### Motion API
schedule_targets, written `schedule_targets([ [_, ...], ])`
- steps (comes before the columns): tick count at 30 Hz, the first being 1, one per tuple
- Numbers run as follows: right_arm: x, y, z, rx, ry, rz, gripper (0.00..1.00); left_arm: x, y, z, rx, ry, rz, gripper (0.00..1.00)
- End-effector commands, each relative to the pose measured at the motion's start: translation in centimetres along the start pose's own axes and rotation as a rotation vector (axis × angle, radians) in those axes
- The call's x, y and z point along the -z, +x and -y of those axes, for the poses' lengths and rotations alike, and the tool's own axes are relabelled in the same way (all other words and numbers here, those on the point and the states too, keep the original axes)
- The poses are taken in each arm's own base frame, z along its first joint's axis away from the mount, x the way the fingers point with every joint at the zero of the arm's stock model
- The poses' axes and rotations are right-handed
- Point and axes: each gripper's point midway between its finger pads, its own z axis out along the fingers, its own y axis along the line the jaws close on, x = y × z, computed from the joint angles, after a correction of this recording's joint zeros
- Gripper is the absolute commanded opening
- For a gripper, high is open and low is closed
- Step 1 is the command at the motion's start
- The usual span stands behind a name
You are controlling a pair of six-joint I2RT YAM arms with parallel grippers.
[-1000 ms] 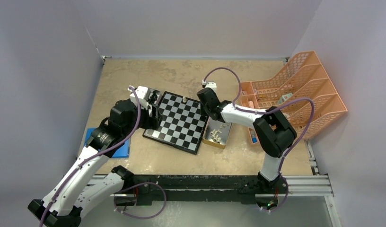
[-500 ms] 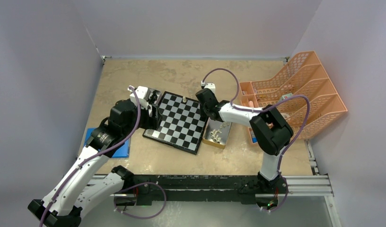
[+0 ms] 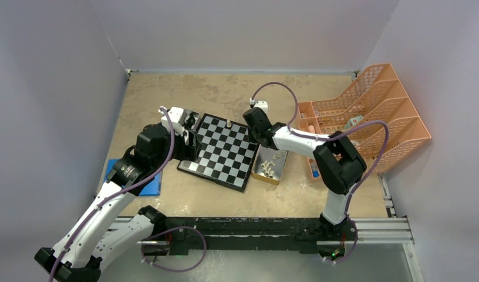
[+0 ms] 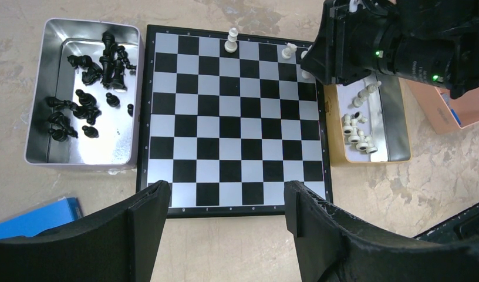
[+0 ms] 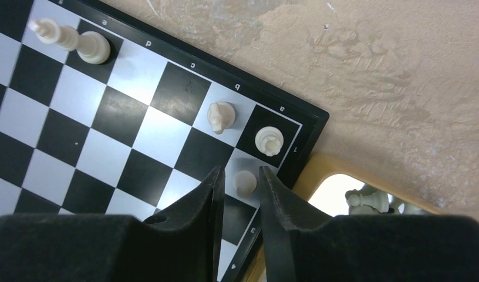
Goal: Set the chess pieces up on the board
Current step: Place the chess piece on the chessboard, then pick up the chess piece from the storage box.
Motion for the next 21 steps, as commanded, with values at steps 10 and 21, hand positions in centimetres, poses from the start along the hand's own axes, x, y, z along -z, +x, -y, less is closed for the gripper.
schedule_targets([
  [10,7.3,-6.2,0.5,-0.083,-0.028,0.166,0.31,-0.4,-0.5,0.2,-0.007,0.011,0.017,0.71],
  [21,6.9,0.8,4.5,-0.108,0.071,0.051,0.3,-0.7,-0.2,0.7,-0.013,0.036,-0.006,0.71],
])
